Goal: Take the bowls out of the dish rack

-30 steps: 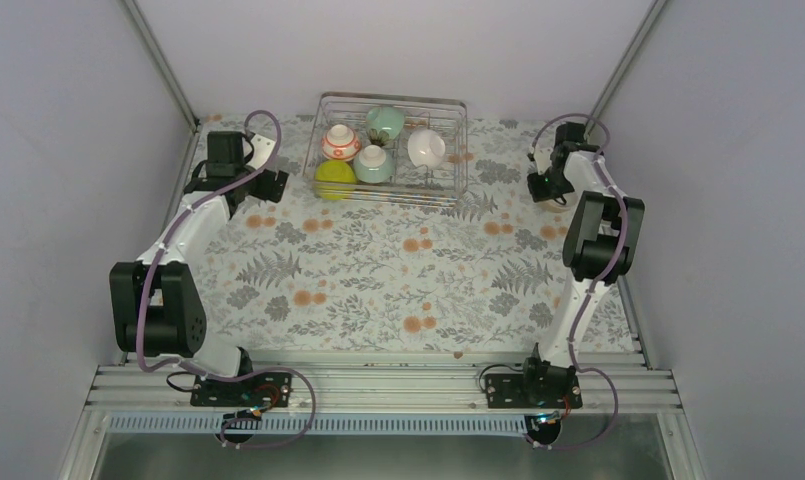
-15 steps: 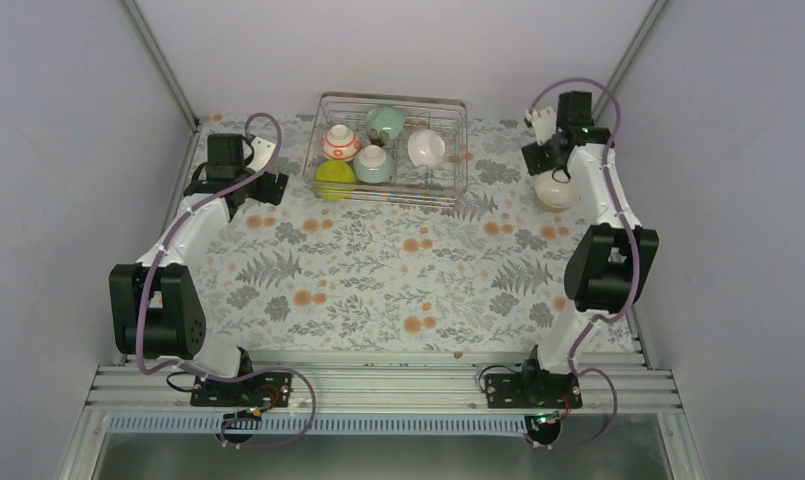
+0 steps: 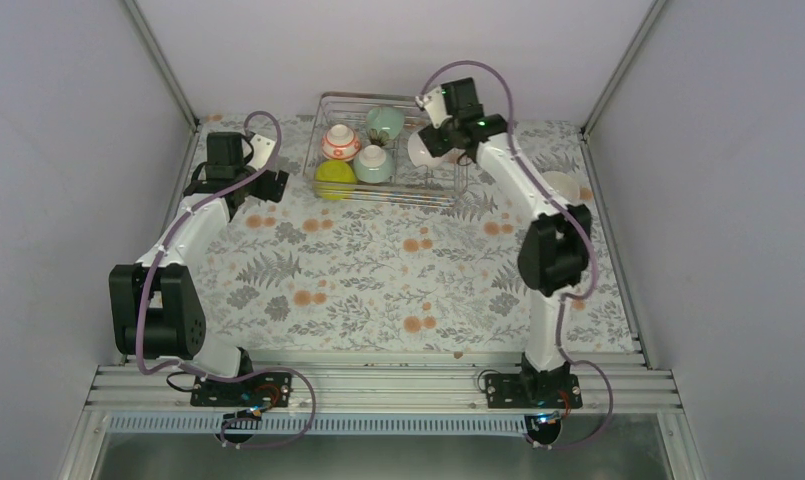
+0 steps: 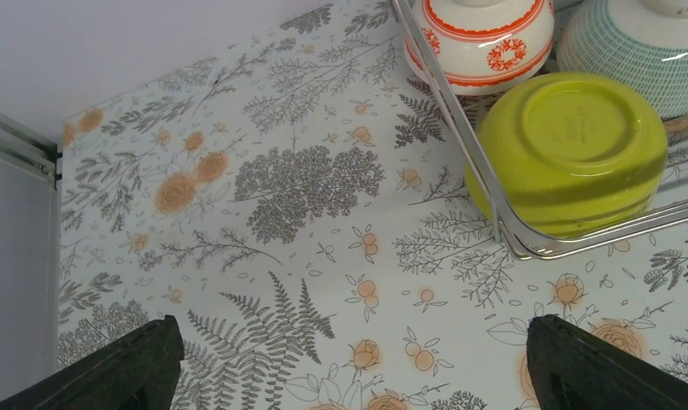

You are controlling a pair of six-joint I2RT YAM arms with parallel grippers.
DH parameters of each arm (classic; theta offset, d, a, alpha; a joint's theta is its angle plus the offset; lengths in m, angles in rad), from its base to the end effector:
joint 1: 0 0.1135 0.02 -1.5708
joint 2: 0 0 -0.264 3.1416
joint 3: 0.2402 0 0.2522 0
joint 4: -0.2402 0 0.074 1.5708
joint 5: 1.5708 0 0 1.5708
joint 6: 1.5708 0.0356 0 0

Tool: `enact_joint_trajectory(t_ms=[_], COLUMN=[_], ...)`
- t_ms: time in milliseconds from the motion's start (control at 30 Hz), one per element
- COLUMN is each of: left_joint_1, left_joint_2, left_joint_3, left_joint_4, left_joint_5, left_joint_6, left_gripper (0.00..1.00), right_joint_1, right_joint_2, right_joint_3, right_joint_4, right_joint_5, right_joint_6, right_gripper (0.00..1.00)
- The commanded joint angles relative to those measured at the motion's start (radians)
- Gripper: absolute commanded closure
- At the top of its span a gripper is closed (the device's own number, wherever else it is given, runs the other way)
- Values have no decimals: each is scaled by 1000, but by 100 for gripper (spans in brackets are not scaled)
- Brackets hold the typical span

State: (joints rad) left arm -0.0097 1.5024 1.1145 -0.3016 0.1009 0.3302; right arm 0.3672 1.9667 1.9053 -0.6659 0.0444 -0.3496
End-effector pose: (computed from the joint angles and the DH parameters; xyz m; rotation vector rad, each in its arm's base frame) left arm 0.3358 -0.0068 0.2702 0.4345 2.2145 0.0573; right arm 0.4223 0.1607 0.3291 -0.7844 2.1595 -0.0420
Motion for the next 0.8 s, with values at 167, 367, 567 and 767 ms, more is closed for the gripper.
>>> enact_joint_trajectory(t_ms=[167,367,567,767], left_joint_1=[-6,-7,-7,-7], left_joint_2=[-3,-2,0,1], left_joint_3=[-16,-40,-47,-52], left_joint_4=[41,50,52,52], left_joint_5=[-15,-22,-19,-9], left_joint_6=[-4,3,4,3], left_gripper=[0,0,0,0], right_joint_1=[89,110,110,110], right_joint_2=[307,444,474,502], right_joint_3=[242,382,383,393], right_joint_4=[118,89,131,134], right_joint_5=[229,279,304,399], right_joint_6=[109,105,91,54], right_gripper=[28,25,23,21])
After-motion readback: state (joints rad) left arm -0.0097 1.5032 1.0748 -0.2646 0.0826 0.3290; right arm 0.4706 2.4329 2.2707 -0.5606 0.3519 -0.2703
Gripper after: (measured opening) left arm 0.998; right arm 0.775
